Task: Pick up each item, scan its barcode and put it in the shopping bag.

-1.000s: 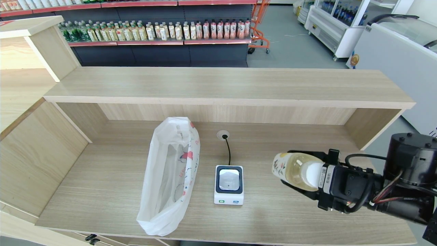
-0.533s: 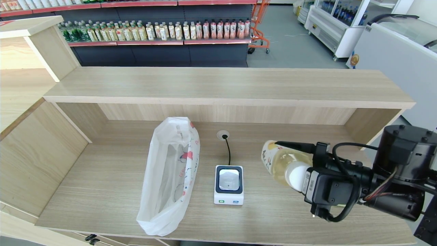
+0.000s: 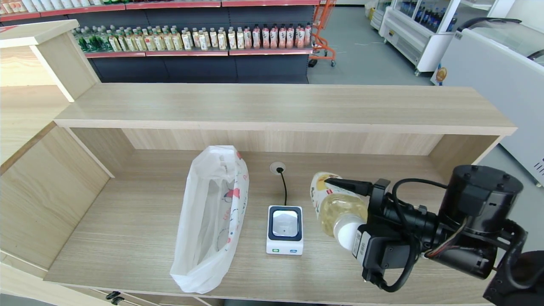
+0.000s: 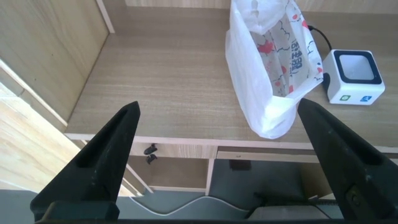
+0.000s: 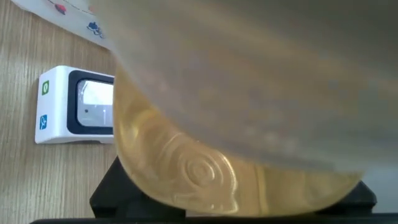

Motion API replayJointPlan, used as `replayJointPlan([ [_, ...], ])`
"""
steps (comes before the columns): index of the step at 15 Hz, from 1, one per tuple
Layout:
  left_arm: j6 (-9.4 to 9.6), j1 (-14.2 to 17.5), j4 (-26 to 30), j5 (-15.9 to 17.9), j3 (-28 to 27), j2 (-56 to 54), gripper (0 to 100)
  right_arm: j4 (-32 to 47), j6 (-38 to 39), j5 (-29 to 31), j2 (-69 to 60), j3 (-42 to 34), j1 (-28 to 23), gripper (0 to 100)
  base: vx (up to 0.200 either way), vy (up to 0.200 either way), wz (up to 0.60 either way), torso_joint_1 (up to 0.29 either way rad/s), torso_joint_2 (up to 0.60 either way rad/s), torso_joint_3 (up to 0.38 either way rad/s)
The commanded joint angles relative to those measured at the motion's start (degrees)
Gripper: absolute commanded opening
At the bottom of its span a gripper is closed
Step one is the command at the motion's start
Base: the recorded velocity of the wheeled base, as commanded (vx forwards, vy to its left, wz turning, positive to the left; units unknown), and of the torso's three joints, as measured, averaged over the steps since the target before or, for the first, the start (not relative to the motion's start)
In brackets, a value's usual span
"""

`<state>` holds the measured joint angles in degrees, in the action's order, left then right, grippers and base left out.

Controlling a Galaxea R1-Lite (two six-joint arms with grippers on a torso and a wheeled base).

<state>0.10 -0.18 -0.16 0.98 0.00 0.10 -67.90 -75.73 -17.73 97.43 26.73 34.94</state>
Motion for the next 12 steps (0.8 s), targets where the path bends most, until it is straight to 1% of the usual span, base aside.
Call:
replayJointPlan([
  [1, -0.1, 0.01, -0.02, -0.01, 0.0, -0.01, 100, -2.24, -0.03, 0.59, 5.23, 0.34, 0.22, 0, 0.0, 0.2, 0.0, 0.007, 0.01, 0.007],
  [3, -0.1, 0.01, -0.02, -0.01, 0.0, -0.01, 100, -3.47, -0.03, 1.11, 6.64, 0.6, 0.31, 0, 0.0, 0.2, 0.0, -0.012, -0.01, 0.007],
  [4, -0.1, 0.01, -0.02, -0.01, 0.0, -0.01, 100, -3.47, -0.03, 2.08, 6.99, 0.6, 0.31, 0, 0.0, 0.2, 0.0, 0.002, 0.01, -0.002],
  [7, -0.1, 0.01, -0.02, -0.01, 0.0, -0.01, 100, -3.55, -1.09, 2.43, 8.74, 0.25, -0.13, 0, 0.0, 0.2, 0.0, 0.012, 0.0, 0.004],
  [9, 0.08, 0.01, -0.02, -0.01, 0.0, -0.01, 100, -4.17, -1.18, 2.43, 10.77, -0.02, -0.22, 0, 0.0, 0.0, 0.0, 0.0, 0.0, 0.0],
  [10, 0.08, 0.01, -0.02, -0.01, 0.0, -0.01, 100, -6.1, -1.18, 2.34, 12.17, -0.28, -0.31, 0, 0.0, 0.0, 0.0, 0.0, 0.0, 0.0],
  [11, -0.01, 0.01, -0.02, -0.01, 0.0, -0.01, 100, -10.85, -1.09, 2.17, 15.25, -1.07, -0.75, 0, 0.0, 0.0, 0.0, 0.0, 0.0, 0.0],
  [12, -0.01, 0.01, -0.02, -0.01, 0.0, -0.01, 100, -13.84, -1.0, 2.08, 17.18, -2.04, -1.54, 0, 0.0, 0.0, 0.0, 0.0, 0.0, 0.0],
])
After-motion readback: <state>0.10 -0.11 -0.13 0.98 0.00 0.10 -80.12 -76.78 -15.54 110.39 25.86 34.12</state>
